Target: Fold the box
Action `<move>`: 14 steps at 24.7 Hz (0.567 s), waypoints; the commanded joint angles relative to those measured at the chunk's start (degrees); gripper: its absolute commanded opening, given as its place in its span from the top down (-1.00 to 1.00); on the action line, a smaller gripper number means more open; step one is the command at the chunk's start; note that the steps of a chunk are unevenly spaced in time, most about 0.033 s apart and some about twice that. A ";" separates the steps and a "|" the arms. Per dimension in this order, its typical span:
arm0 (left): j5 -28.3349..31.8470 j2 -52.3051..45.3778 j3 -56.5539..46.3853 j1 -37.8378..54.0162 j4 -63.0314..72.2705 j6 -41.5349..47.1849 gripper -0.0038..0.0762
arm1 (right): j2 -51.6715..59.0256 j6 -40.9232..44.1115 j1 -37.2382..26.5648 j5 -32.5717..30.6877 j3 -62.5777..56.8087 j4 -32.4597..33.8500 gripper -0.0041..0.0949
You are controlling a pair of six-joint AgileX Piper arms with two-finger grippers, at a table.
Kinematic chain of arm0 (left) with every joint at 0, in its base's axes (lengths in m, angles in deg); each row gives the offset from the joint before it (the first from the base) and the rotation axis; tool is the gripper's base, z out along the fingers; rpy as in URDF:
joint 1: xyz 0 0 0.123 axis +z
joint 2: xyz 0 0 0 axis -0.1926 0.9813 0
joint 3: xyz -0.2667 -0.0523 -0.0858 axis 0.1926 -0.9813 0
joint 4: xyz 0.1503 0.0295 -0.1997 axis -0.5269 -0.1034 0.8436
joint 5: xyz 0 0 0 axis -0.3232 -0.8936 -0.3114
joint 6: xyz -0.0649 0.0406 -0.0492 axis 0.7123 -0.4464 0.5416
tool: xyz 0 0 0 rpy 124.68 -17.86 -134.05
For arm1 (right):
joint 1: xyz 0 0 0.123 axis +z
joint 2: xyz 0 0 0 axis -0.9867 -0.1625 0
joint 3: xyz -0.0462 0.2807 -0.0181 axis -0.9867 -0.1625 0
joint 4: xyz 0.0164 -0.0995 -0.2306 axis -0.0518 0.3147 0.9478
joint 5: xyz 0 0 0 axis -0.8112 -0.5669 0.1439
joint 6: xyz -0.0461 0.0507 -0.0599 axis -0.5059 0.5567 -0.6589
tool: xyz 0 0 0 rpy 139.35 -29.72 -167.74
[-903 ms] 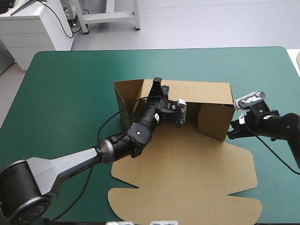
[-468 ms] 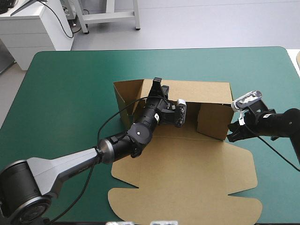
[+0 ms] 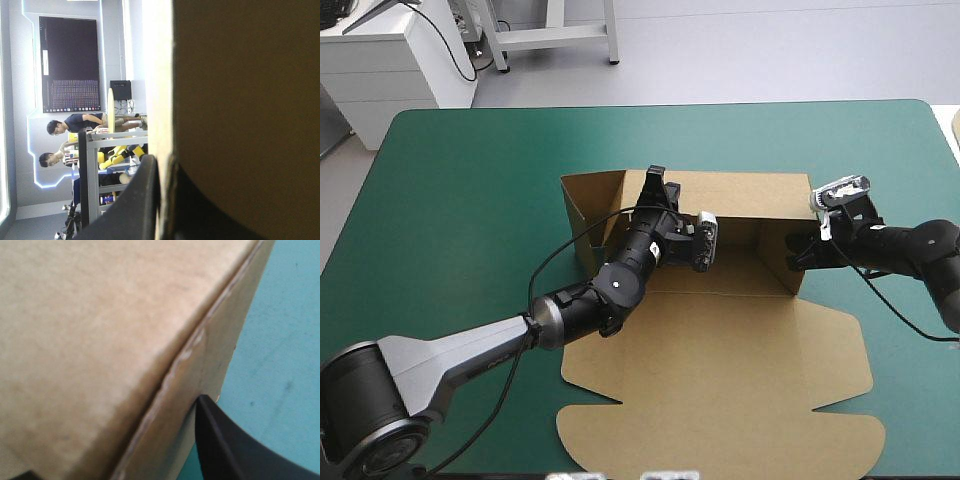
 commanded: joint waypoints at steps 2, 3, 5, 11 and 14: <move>-1.07 -1.68 0.59 -0.20 -1.28 1.16 0.92 | -0.43 -0.23 -0.26 0.49 0.86 -4.60 0.84; -0.91 -1.68 0.59 -0.20 -1.28 1.16 0.92 | -0.55 -0.36 -0.26 0.36 0.69 -5.06 0.96; -0.79 -1.68 0.59 -0.20 -1.28 1.16 0.92 | -0.55 -0.63 -0.26 0.10 0.20 -5.50 0.91; -0.79 -1.68 0.59 -0.20 -1.28 1.16 0.91 | -0.55 1.72 -0.26 -1.75 0.08 -5.25 0.91; -0.79 -1.68 0.59 -0.20 -1.28 1.16 0.75 | -0.55 2.89 -0.26 -1.75 0.08 -5.25 0.91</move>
